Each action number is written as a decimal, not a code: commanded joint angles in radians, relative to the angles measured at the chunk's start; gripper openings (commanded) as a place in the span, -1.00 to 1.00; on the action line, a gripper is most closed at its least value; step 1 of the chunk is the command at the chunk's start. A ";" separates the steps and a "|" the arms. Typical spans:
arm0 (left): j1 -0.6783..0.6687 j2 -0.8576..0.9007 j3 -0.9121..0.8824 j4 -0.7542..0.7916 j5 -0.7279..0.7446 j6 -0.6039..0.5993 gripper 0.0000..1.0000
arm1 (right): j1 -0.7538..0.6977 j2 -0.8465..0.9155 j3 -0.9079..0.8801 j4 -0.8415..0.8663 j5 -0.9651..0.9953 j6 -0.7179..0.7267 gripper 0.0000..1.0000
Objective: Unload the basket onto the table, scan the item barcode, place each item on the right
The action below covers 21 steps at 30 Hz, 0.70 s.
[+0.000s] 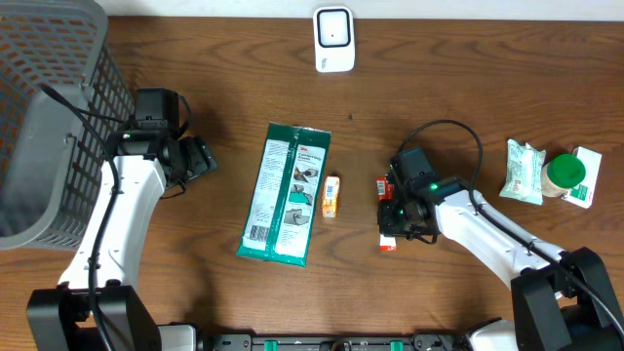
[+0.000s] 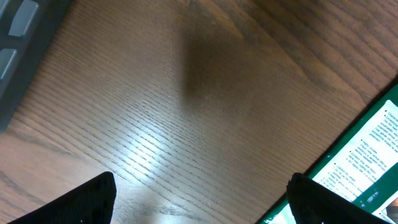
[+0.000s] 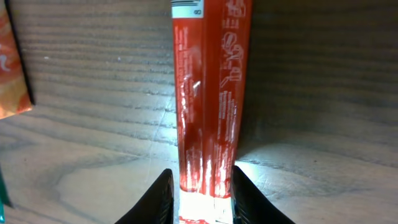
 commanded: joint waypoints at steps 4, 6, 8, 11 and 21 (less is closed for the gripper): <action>0.003 -0.003 0.005 0.000 -0.016 0.002 0.78 | 0.007 -0.015 -0.003 0.002 0.027 0.020 -0.49; 0.003 -0.003 0.005 0.000 -0.016 0.002 0.78 | 0.007 -0.015 -0.003 -0.001 0.027 0.020 -0.49; 0.003 -0.003 0.005 0.000 -0.016 0.003 0.78 | 0.007 -0.015 -0.003 -0.001 0.027 0.021 -0.50; 0.003 -0.003 0.005 0.000 -0.016 0.003 0.78 | 0.008 -0.014 -0.009 -0.001 0.026 0.039 -0.50; 0.003 -0.003 0.005 0.000 -0.016 0.003 0.78 | 0.008 -0.014 -0.088 0.064 0.027 0.043 -0.55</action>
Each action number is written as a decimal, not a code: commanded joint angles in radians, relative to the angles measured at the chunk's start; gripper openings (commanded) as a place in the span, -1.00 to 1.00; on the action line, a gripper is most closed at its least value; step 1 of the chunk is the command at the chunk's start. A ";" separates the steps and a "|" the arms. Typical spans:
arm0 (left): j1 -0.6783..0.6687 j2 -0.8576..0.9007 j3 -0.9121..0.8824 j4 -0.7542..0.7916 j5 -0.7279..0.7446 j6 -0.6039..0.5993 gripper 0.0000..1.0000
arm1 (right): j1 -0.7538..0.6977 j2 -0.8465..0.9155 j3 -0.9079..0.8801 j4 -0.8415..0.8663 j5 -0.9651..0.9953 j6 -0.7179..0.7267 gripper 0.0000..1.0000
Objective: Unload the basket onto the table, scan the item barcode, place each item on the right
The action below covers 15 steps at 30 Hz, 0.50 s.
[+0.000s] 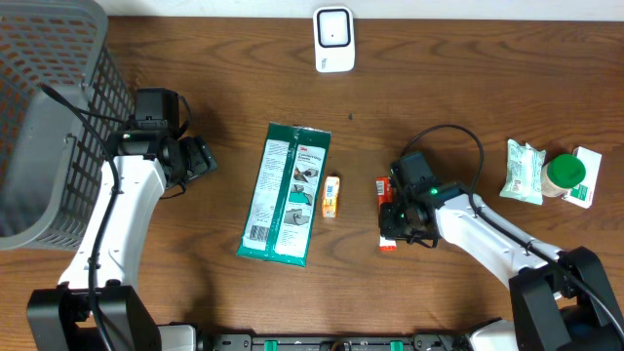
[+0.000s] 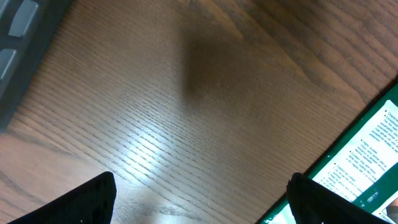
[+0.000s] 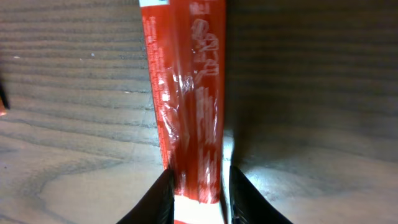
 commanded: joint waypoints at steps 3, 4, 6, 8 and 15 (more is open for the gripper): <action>0.003 -0.003 0.005 0.000 -0.016 0.002 0.78 | 0.006 -0.013 -0.057 0.036 0.018 0.028 -0.66; 0.003 -0.003 0.005 0.000 -0.016 0.002 0.78 | 0.007 -0.013 -0.057 0.036 0.018 0.028 -0.70; 0.003 -0.003 0.005 0.000 -0.016 0.002 0.78 | 0.006 -0.014 -0.056 0.037 0.018 0.028 -0.78; 0.003 -0.003 0.005 0.000 -0.016 0.002 0.78 | 0.000 -0.014 -0.054 0.042 0.016 0.016 -0.88; 0.003 -0.003 0.005 0.000 -0.016 0.002 0.78 | -0.044 -0.028 -0.045 0.043 -0.032 -0.084 -0.98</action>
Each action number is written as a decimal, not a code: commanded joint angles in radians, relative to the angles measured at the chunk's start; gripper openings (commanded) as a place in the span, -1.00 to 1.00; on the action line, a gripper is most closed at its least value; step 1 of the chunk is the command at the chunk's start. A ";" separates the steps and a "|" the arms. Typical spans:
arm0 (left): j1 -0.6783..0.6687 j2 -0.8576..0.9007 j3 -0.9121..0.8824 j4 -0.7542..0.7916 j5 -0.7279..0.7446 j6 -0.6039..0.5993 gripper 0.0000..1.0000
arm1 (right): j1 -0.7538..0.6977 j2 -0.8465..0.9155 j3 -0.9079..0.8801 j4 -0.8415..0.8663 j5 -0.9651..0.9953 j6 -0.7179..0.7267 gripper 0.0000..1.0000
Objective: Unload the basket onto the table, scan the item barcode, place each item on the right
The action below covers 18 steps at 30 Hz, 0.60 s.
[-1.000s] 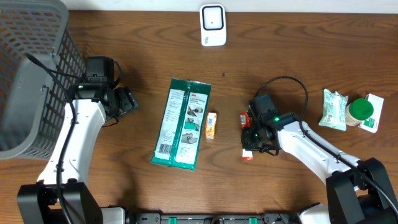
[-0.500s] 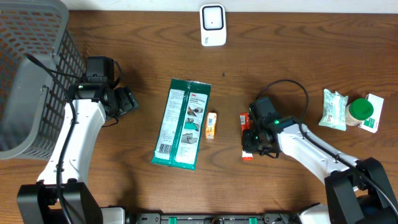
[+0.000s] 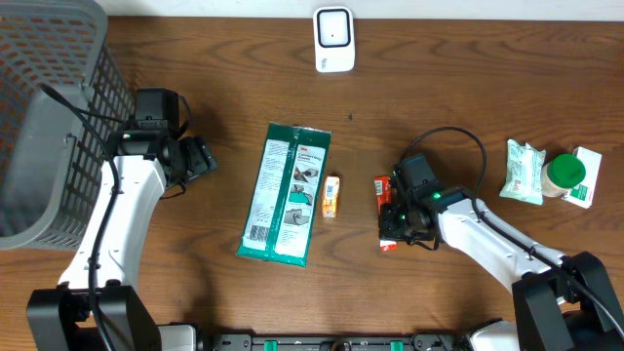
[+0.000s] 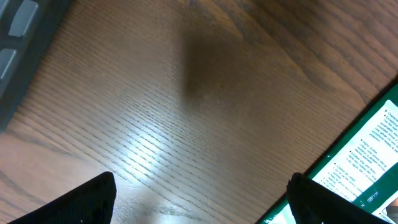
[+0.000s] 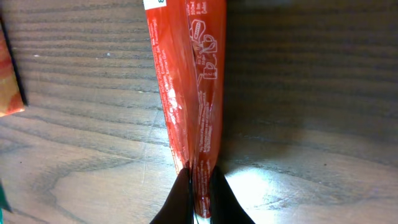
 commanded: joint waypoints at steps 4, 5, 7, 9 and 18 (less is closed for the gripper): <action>0.003 -0.003 0.005 0.000 -0.016 0.003 0.78 | -0.078 -0.060 -0.010 0.000 -0.082 -0.230 -0.98; 0.003 -0.003 0.005 0.000 -0.016 0.002 0.78 | -0.087 -0.082 -0.010 0.000 -0.105 -0.277 -0.98; 0.003 -0.003 0.005 0.000 -0.016 0.002 0.78 | -0.101 -0.127 -0.010 -0.003 -0.126 -0.341 -0.98; 0.003 -0.003 0.005 0.000 -0.016 0.003 0.78 | -0.111 -0.192 -0.010 -0.006 -0.133 -0.385 -0.98; 0.003 -0.003 0.005 0.000 -0.016 0.002 0.78 | -0.112 -0.407 -0.010 -0.008 -0.275 -0.404 -0.98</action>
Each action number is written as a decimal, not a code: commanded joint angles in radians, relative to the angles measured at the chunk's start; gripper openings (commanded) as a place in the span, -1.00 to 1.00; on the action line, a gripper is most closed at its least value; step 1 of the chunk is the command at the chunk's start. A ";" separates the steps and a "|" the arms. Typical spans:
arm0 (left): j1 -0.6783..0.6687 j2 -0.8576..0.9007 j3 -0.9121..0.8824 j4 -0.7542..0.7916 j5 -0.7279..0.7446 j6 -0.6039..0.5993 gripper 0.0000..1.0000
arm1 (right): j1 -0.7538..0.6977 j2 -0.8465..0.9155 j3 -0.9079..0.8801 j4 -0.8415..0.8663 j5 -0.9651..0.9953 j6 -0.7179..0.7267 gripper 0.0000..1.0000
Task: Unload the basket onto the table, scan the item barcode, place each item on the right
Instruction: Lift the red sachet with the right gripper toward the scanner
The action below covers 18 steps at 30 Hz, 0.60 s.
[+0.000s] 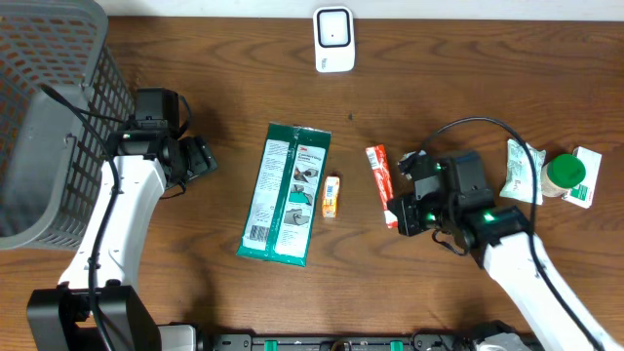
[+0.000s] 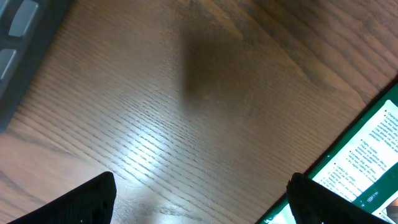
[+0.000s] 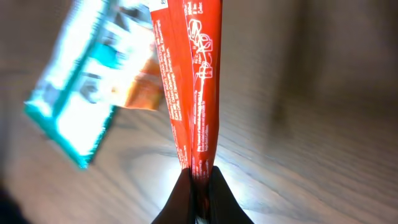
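A long red packet [image 1: 381, 183] hangs clear of the table, with my right gripper [image 1: 398, 220] shut on its near end. In the right wrist view the red packet [image 3: 191, 87] runs up from my pinched gripper [image 3: 200, 200], white print on its side. The white barcode scanner [image 1: 333, 39] stands at the table's back edge. My left gripper [image 1: 200, 156] hovers open over bare wood at the left, its black fingertips [image 2: 87, 199] wide apart with nothing between them.
A large green packet [image 1: 285, 193] and a small orange box [image 1: 331, 195] lie mid-table. A grey mesh basket [image 1: 49, 107] fills the back left corner. A pale green wrapped pack [image 1: 522, 171], a green-lidded jar [image 1: 565, 174] and a white box [image 1: 589, 177] sit at the right.
My right gripper, shut on the red packet, has lifted it off the table and moved right. The packet now tilts in the air. My left arm is unchanged.
At first my right fingers stood open on either side of the red packet lying on the table, and stayed so at the second moment. Then they were shut on it, still on the wood. Now the packet is held raised. The left arm never moved.
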 commanded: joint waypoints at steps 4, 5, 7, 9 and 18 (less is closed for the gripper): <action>0.003 -0.003 0.005 0.000 -0.016 0.002 0.78 | -0.002 -0.080 -0.002 -0.002 -0.095 -0.042 -0.99; 0.003 -0.003 0.005 0.000 -0.016 0.002 0.77 | -0.002 -0.080 0.003 -0.009 -0.095 -0.042 -0.99; 0.003 -0.003 0.005 0.000 -0.016 0.002 0.78 | -0.002 -0.077 0.010 -0.023 -0.096 -0.042 -0.98; 0.003 -0.003 0.005 0.000 -0.016 0.003 0.78 | -0.002 -0.077 0.018 -0.031 -0.106 -0.042 -0.98; 0.003 -0.003 0.005 0.000 -0.016 0.002 0.78 | -0.014 -0.070 0.144 -0.174 -0.141 -0.090 -0.98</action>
